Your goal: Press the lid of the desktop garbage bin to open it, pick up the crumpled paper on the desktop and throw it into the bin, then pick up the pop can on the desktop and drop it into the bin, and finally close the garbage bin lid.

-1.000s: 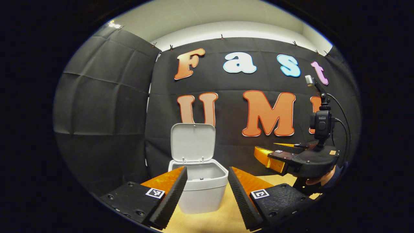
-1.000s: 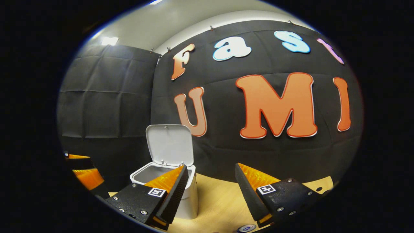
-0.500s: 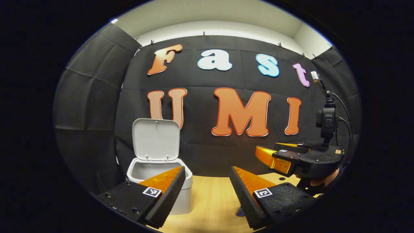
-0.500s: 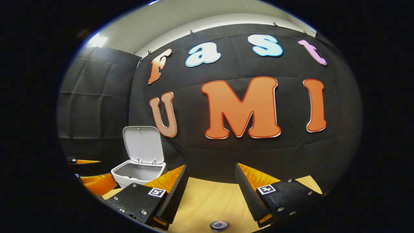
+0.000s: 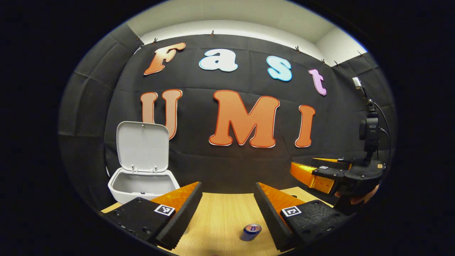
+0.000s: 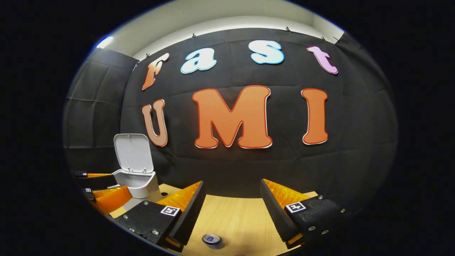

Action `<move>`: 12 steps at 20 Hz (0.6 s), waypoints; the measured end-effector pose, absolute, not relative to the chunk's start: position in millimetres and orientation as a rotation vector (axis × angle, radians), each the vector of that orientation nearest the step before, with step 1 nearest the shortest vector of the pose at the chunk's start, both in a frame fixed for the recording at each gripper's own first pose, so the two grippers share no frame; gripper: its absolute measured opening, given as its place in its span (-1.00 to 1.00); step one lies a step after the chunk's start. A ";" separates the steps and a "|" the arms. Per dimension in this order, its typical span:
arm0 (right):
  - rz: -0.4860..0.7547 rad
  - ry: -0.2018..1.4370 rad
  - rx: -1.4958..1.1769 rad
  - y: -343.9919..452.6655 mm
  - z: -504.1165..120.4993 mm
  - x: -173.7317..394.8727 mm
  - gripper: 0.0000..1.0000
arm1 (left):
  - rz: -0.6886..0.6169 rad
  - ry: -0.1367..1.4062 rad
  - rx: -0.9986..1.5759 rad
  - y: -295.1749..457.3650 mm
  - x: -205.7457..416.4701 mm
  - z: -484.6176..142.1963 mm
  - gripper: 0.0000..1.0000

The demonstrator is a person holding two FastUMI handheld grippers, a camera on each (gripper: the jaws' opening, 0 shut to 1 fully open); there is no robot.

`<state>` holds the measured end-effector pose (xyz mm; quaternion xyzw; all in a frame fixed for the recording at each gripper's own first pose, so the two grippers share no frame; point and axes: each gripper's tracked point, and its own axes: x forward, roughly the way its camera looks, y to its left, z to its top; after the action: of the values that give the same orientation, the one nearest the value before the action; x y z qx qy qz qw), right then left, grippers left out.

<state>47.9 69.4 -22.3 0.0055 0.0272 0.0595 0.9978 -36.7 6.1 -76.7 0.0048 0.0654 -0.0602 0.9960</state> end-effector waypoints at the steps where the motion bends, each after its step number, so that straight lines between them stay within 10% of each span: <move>1: 0.107 0.057 0.011 62.1 -23.5 44.9 0.86 | -0.135 0.136 0.010 1.3 -34.0 -79.9 0.86; 12: -0.004 0.086 0.009 12.5 -37.3 18.9 0.87 | -0.213 0.235 0.062 -41.6 -24.5 -153.0 0.87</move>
<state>18.9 12.5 -37.3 0.0044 0.0432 -0.0022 0.9991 -24.5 -41.6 -153.0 0.0307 0.1171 -0.1060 0.9870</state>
